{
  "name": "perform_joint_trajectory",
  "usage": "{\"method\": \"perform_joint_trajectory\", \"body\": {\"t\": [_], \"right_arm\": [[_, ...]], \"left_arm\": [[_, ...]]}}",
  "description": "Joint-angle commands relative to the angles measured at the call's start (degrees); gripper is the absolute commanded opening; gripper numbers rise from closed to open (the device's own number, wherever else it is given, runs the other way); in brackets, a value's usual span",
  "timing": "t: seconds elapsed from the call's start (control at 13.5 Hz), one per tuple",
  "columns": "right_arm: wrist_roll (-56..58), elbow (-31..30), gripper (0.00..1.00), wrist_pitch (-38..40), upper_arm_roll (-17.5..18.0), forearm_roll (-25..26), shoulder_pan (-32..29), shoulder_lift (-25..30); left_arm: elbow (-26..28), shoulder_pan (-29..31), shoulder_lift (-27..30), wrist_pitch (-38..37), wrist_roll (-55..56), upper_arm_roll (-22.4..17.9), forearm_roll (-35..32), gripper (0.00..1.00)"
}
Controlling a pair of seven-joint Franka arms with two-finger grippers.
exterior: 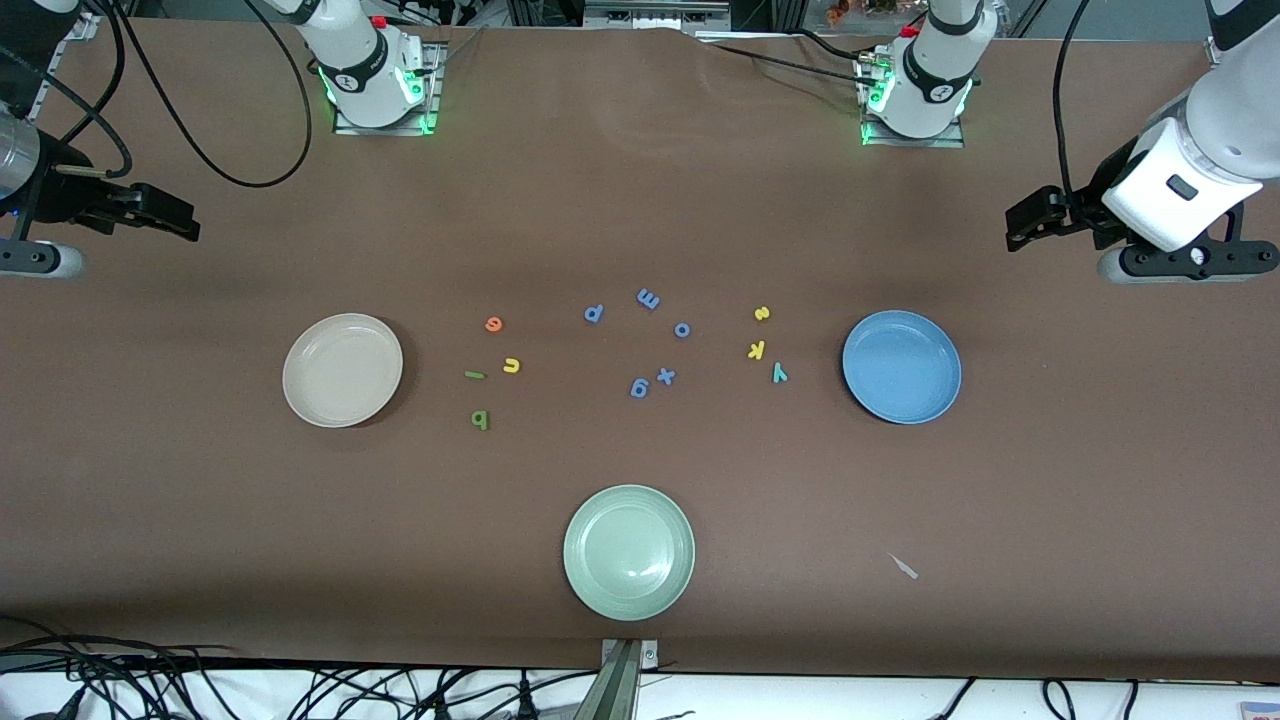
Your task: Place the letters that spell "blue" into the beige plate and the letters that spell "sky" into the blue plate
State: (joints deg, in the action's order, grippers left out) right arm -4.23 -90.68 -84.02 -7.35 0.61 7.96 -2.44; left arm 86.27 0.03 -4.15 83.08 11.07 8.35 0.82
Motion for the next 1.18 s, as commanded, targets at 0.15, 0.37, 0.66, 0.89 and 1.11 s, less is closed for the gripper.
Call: {"method": "perform_joint_trajectory", "body": {"t": [0.15,0.37,0.66,0.89,1.11], "right_arm": [[-0.1,0.3,1.0,1.0,0.1,0.7,0.3,0.8],[-0.1,0.3,1.0,1.0,0.1,0.7,0.3,0.9],[-0.1,0.3,1.0,1.0,0.1,0.6,0.3,0.9],[-0.1,0.3,1.0,1.1,0.1,0.6,0.3,0.9],[0.0,0.3,1.0,1.1,-0.1,0.6,0.2,0.9]], "left_arm": [[-1.5,0.1,-0.5,-1.2,-0.5,0.1,-0.6,1.0],[-1.5,0.1,-0.5,-1.2,-0.4,0.1,-0.6,1.0],[-1.5,0.1,-0.5,-1.2,-0.4,0.1,-0.6,1.0],[-1.5,0.7,-0.5,-1.2,-1.1,0.0,-0.6,1.0],[-1.5,0.5,-0.5,-1.2,-1.0,0.0,-0.6,1.0]]}}
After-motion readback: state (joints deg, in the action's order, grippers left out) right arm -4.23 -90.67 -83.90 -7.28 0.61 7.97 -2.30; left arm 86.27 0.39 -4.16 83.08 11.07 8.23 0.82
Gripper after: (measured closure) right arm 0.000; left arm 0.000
